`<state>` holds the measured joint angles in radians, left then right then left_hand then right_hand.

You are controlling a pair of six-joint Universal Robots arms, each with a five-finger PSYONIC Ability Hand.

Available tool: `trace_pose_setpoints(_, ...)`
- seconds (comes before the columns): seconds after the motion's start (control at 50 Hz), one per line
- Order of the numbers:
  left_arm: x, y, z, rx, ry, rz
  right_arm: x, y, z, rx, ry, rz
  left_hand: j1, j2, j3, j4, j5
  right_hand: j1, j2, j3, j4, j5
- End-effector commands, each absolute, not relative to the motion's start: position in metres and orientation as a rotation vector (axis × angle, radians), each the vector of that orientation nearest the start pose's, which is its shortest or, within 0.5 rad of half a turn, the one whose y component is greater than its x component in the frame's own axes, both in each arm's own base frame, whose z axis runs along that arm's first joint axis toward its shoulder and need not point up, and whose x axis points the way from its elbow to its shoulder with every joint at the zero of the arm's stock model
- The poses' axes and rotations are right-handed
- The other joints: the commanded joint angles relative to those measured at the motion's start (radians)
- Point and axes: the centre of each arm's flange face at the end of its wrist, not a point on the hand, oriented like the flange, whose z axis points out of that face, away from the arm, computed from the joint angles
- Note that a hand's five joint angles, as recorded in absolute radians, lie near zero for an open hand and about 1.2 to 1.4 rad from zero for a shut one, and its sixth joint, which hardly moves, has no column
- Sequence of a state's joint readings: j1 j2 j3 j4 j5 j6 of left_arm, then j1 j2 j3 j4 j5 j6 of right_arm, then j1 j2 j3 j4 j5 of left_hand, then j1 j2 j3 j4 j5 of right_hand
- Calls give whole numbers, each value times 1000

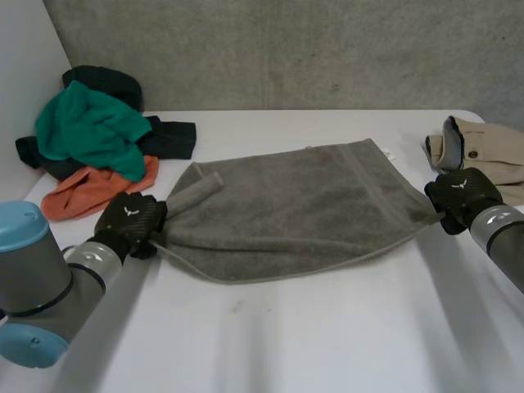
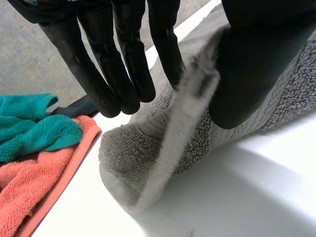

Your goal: Fold the laundry.

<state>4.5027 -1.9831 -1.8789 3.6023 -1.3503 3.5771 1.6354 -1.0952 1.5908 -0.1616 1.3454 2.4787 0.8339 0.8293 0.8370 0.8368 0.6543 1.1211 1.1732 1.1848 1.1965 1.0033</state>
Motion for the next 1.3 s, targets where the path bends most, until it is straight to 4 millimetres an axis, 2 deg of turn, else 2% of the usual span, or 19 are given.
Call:
trace_pose_setpoints(0.02, -216, -280, 124, 1069, 2232, -1922, 175, -344, 155, -1161, 2435, -1908, 131, 136, 128, 128, 136, 275, 223, 211, 200, 218)
trace_pose_setpoints(0.16, -213, -276, 120, 1113, 2188, -1891, 174, -344, 156, -1170, 2442, -1915, 404, 409, 401, 401, 409, 275, 223, 211, 200, 218)
trace_pose_setpoints(0.24, -213, -271, 131, 1125, 2131, -1945, 172, -343, 157, -1183, 2446, -1913, 275, 280, 272, 273, 281, 275, 223, 211, 200, 218)
trace_pose_setpoints(0.3, -212, -266, 143, 1112, 2096, -1988, 172, -343, 160, -1188, 2441, -1923, 29, 33, 26, 26, 34, 275, 223, 211, 200, 218)
trace_pose_setpoints(0.38, -210, -266, 146, 1098, 2100, -1997, 171, -342, 163, -1187, 2434, -1934, 61, 65, 57, 58, 66, 275, 223, 211, 200, 218)
trace_pose_setpoints(0.46, -205, -268, 137, 1100, 2144, -1955, 172, -341, 164, -1188, 2434, -1934, 245, 250, 242, 242, 250, 275, 223, 211, 200, 218)
trace_pose_setpoints(0.52, -204, -269, 131, 1120, 2182, -1940, 172, -341, 162, -1192, 2436, -1930, 524, 529, 521, 521, 529, 275, 223, 211, 200, 218)
trace_pose_setpoints(0.7, -199, -254, 130, 1195, 2305, -1788, 170, -333, 167, -1247, 2469, -1863, 562, 567, 559, 559, 567, 275, 223, 211, 200, 218)
trace_pose_setpoints(0.78, -190, -224, 155, 1216, 2403, -1633, 158, -311, 183, -1457, 2543, -1678, 562, 567, 559, 559, 567, 275, 223, 211, 200, 218)
trace_pose_setpoints(0.86, -176, -191, 167, 1231, 2581, -1326, 136, -279, 191, -1719, 2623, -1269, 562, 567, 559, 559, 567, 275, 223, 211, 200, 218)
trace_pose_setpoints(0.9, -172, -172, 172, 1290, 2675, -1134, 129, -258, 198, -1848, 2586, -1018, 562, 567, 559, 559, 567, 275, 223, 211, 200, 218)
trace_pose_setpoints(0.96, -172, -160, 176, 1411, 2707, -1007, 129, -248, 201, -1964, 2519, -915, 562, 567, 559, 559, 567, 275, 223, 211, 200, 218)
trace_pose_setpoints(1.02, -175, -165, 179, 1480, 2648, -1051, 131, -253, 203, -1970, 2519, -979, 562, 567, 559, 559, 567, 275, 223, 211, 200, 218)
trace_pose_setpoints(1.1, -183, -195, 186, 1470, 2512, -1222, 136, -273, 208, -1908, 2550, -1166, 562, 567, 559, 559, 567, 275, 223, 211, 200, 218)
trace_pose_setpoints(1.14, -192, -232, 198, 1367, 2391, -1396, 143, -293, 210, -1858, 2545, -1299, 562, 567, 559, 559, 567, 275, 223, 211, 200, 218)
trace_pose_setpoints(1.18, -196, -252, 212, 1298, 2325, -1496, 150, -304, 215, -1851, 2525, -1377, 562, 567, 559, 559, 567, 275, 223, 211, 200, 218)
trace_pose_setpoints(1.26, -209, -298, 266, 1120, 2089, -1827, 161, -345, 253, -1775, 2483, -1783, 562, 567, 559, 559, 567, 275, 223, 211, 200, 218)
trace_pose_setpoints(1.28, -211, -307, 281, 1073, 2022, -1912, 162, -354, 265, -1712, 2475, -1904, 562, 567, 559, 559, 567, 275, 223, 211, 200, 218)
trace_pose_setpoints(1.3, -213, -321, 313, 970, 1891, -2078, 161, -371, 292, -1530, 2444, -2155, 562, 567, 559, 559, 567, 275, 223, 211, 200, 218)
